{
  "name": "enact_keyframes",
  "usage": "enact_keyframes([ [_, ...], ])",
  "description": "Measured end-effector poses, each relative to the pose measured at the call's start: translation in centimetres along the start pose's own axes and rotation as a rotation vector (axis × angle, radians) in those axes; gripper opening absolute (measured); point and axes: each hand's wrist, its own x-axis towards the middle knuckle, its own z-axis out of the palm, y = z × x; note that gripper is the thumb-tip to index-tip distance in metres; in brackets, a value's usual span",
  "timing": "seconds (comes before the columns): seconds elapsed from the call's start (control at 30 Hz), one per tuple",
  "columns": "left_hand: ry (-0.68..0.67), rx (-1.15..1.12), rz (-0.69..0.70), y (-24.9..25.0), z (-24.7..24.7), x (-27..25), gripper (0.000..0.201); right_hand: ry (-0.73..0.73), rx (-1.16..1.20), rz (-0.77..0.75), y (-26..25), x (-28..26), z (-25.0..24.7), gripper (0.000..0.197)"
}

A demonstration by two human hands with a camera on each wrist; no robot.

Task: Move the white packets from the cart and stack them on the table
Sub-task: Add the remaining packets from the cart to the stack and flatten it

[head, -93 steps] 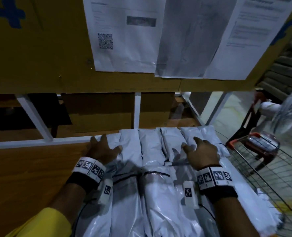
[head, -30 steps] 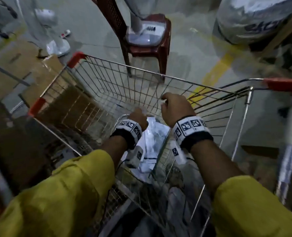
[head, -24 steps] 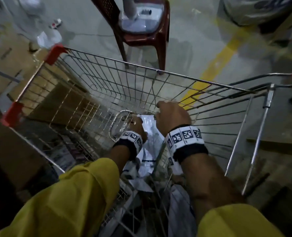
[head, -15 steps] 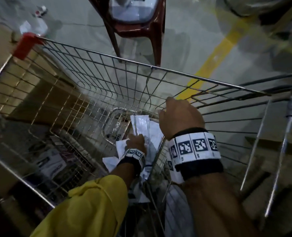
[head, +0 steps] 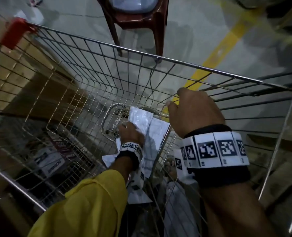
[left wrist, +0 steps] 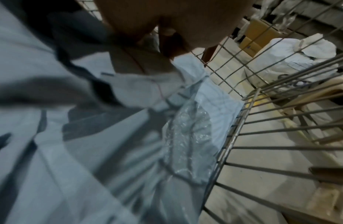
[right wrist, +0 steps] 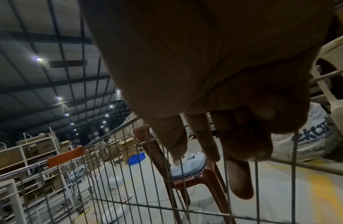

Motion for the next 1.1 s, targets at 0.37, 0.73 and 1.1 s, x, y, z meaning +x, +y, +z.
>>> enact_keyframes([
  [0.37, -0.056, 0.265, 0.342, 3.8, -10.1, 1.1, 0.048, -0.043, -0.075, -0.041, -0.6, -0.4, 1.0, 0.042],
  [0.73, 0.033, 0.345, 0.204, 1.5, -16.5, 4.0, 0.054, -0.198, -0.09, 0.067, -2.3, 0.7, 11.3, 0.04],
  [1.1, 0.471, 0.463, 0.562, -0.5, -16.9, 2.6, 0.049, -0.378, -0.05, 0.175, -3.2, 0.9, 28.4, 0.105],
])
